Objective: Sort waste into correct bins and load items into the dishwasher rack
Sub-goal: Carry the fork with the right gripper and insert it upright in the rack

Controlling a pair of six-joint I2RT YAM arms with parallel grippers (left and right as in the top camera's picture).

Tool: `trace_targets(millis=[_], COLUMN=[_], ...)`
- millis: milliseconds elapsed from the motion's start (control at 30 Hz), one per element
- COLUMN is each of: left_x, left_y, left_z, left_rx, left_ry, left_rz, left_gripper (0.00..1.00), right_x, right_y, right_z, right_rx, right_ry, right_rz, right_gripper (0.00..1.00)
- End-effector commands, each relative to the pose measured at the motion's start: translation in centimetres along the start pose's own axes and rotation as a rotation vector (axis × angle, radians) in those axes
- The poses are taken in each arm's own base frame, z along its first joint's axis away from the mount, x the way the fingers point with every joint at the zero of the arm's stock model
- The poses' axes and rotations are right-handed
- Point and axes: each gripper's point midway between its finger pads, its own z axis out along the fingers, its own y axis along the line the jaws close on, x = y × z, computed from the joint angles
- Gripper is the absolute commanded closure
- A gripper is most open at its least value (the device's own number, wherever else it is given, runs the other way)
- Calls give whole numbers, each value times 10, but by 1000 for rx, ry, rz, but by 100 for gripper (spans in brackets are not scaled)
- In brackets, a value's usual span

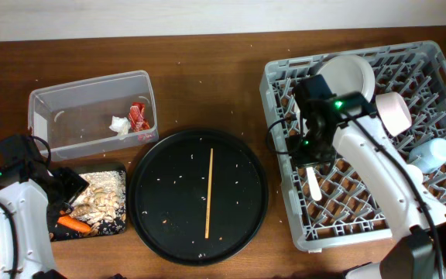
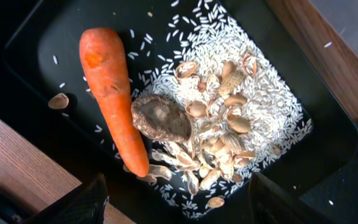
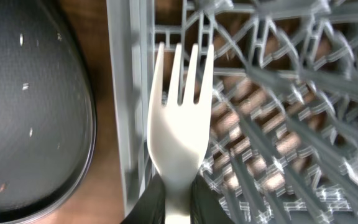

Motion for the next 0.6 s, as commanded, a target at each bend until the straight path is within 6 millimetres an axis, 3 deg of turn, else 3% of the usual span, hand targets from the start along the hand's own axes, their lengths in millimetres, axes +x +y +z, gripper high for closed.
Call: trace_targets(millis=[0,67,133,233,400,500,567], left_x=[-5,-5,-5,-5,-5,-5,-5], left_y=[-1,-1,-1,-1,-1,-1,-1], left_z=[-7,-7,-7,-7,-7,-7,-7], left_rx=[10,10,10,10,10,10,10], left_ry=[-24,-23,-24,-23,-23,-23,-23], left_rz=[7,7,7,7,8,8,8], left_gripper=[27,27,27,27,27,27,28], right_x=[11,12,12,11,8,-1,-14], right_y=[-3,-3,-3,-2,-3,-2,-1], right_z=[21,31,35,38,36,16,-15], right_rx=[10,9,8,7,10,5,-8], right_ry=[29,29,24,16,6,-28,-90], right_rz=[-20,-20,-19,-19,-18,9,52], right_gripper=[89,89,81,58,49,43,42])
